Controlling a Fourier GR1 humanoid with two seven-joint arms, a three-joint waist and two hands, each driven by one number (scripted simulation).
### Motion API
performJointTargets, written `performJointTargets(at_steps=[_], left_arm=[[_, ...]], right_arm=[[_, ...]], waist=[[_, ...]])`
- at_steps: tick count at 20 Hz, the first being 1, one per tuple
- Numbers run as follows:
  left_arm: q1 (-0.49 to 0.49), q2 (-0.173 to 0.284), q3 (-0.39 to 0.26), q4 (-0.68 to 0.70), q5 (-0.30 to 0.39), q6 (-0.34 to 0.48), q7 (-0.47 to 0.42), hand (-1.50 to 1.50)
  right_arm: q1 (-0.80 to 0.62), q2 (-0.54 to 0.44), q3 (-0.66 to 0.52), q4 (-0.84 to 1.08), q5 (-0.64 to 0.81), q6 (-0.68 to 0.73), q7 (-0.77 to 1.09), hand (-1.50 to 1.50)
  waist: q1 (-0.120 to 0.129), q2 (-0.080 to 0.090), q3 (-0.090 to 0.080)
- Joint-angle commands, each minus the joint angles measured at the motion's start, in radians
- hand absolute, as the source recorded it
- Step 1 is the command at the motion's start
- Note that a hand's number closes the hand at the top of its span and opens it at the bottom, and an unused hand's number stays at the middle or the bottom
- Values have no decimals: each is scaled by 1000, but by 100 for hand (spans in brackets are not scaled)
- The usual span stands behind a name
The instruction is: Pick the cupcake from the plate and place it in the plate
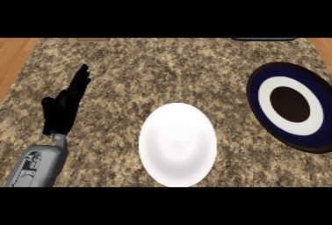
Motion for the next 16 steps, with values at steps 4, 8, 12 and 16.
performJointTargets(at_steps=[4, 8, 12, 16], left_arm=[[-24, -15, -9, 5, -8, -15, 6, 0], [-30, -10, -3, -34, -19, -9, 68, 0], [-32, -42, -13, 35, -30, -9, -1, 0], [-26, -23, 13, 17, -23, -20, 11, 0]], right_arm=[[-200, 23, 91, 313, 116, 100, -198, 150], [-358, 106, 140, 328, 157, 76, -97, 150], [-352, 160, 236, 394, 316, -93, -179, 150], [-404, 245, 301, 435, 413, -179, -106, 150]], waist=[[33, 2, -3], [20, -6, -5], [22, 1, -5], [18, -4, -6]])
